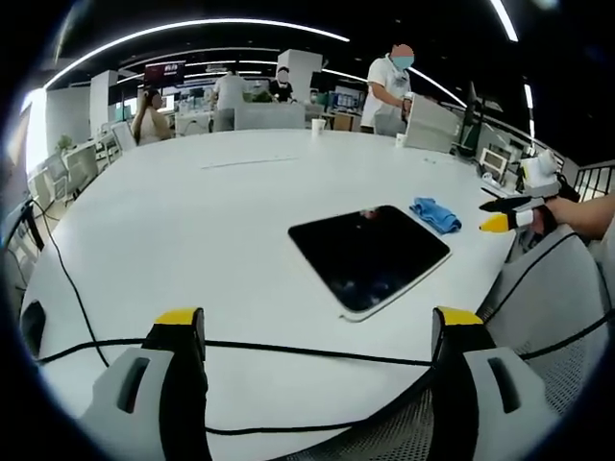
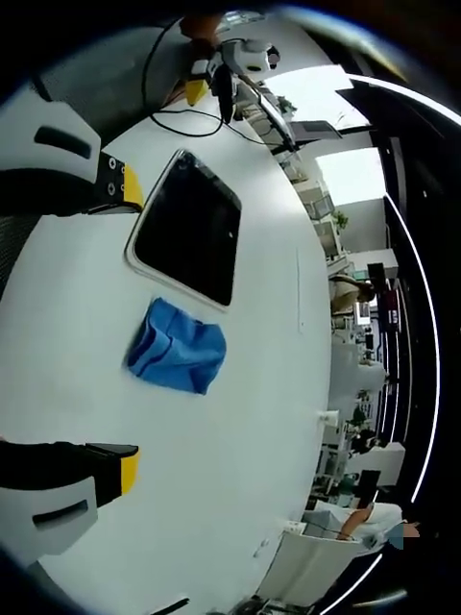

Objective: Wipe the mirror surface with the cleaning cloth until all visible marks leave the cleaned area.

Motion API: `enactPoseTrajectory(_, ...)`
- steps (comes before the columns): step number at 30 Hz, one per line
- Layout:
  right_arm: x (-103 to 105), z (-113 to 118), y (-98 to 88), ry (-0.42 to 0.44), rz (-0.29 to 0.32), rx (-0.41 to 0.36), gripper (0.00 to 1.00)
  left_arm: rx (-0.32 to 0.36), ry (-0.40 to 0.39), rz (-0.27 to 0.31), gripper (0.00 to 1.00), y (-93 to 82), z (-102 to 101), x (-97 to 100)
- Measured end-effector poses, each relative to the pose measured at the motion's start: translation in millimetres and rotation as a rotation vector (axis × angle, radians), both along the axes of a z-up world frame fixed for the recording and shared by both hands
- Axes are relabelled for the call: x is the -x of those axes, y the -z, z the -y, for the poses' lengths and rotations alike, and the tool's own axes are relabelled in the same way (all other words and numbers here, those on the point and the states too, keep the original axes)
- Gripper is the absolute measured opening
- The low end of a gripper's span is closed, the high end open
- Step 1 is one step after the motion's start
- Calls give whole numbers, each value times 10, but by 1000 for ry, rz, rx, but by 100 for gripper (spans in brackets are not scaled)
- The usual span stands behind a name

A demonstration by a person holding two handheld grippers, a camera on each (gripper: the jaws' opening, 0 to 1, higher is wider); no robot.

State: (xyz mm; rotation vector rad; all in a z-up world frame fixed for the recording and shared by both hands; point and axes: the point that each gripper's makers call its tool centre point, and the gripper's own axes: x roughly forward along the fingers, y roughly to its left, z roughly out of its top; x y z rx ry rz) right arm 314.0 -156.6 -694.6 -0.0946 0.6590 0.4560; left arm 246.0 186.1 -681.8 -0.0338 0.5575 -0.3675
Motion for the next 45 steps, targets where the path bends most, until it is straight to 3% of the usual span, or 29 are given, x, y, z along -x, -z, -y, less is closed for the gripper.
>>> enactPoseTrajectory(29,-52,81,-15,28,12,26,98,26,-4,7,97,-18,8,-12)
enactPoseTrajectory(32,-163,149,-133,52,30,58,93,24,3,4,97,-14,21,-6)
enactPoseTrajectory(34,-326,138,-293,111,36,-19,92,22,7,2,97,-14,30,-2)
enactPoseTrajectory(37,-611,161,-437,108,58,10,89,23,13,1,97,-4,37,-3)
enactPoseTrajectory(39,-713,174,-415,102,26,35,81,24,14,3,97,-11,40,-4)
enactPoseTrajectory(43,-761,101,-159,49,-168,65,73,30,7,6,96,-21,32,-10)
enactPoseTrajectory(45,-766,21,-95,14,-199,80,65,31,5,8,96,-22,28,-15)
